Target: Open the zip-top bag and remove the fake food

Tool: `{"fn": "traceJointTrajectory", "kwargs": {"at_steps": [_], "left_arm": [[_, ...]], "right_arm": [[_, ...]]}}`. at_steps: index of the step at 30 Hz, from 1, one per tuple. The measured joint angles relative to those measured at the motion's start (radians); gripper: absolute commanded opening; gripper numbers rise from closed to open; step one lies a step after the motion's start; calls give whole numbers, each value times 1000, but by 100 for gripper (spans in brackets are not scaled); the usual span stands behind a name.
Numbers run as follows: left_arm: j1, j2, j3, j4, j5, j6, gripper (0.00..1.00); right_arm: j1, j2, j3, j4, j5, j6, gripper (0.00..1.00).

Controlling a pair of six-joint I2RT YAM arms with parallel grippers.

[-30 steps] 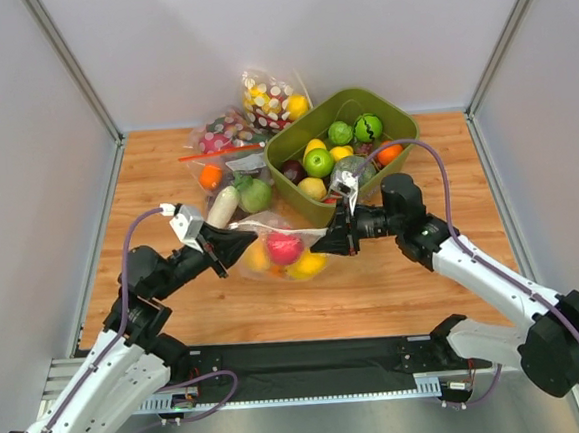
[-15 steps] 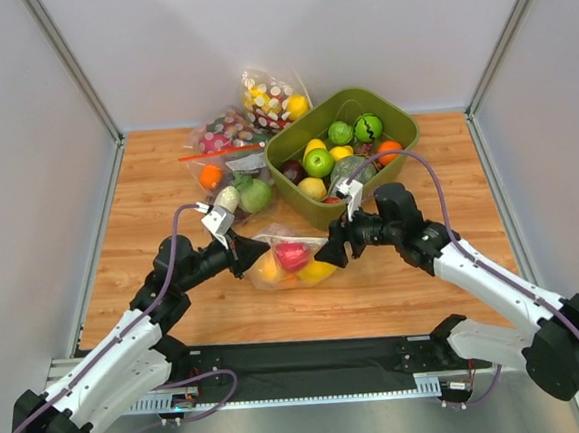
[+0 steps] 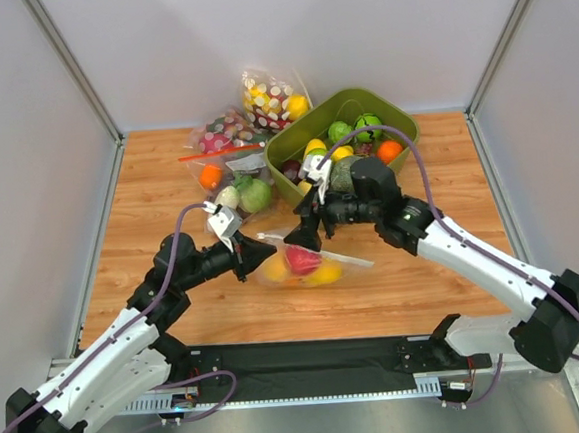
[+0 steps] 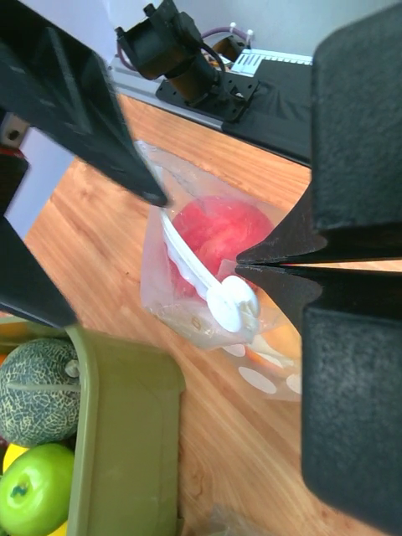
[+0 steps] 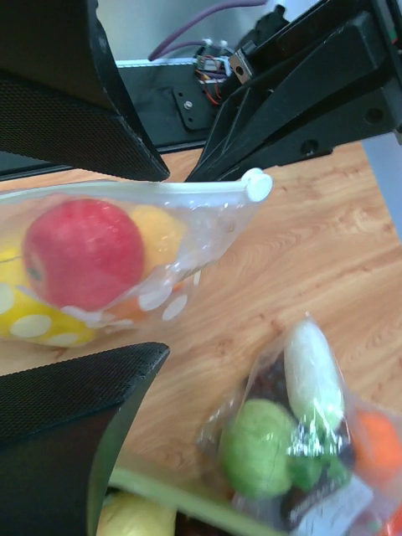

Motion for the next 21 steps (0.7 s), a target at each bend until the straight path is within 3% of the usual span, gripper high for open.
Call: {"fn": "traceJointTrajectory", "kwargs": {"at_steps": [7,8,10,11,13,14,15,19,21], "left_arm": [[-10,3,18,-42,-5,22,0],[-11,3,19,-47,-6,24,0],[-11,3,21,-57,-9,29,0],[-11,3,22,-62,-9,31,0],[-11,3,30,-77,-10,34,0],[-11,3,36,-86,-11,35,0],[-12,3,47,-98,-15,37,0],[-13,4,95,-163,-33,38,6],[-13,3,116,-192,-43,38,16]], "right_arm": [[113,111,34,-26,-20,-39,78],[117,111,34,-28,-20,-41,73],[123,110,34,-28,-21,-50,54],[124,110,34,-31,-17,-53,36],[124,110,34,-37,-9,-61,20],[123,110,34,-39,-5,-63,4],[123,110,34,-38,-1,-70,0],[123,110,34,-36,27,-68,0],[122,108,34,-32,37,-67,0]]}}
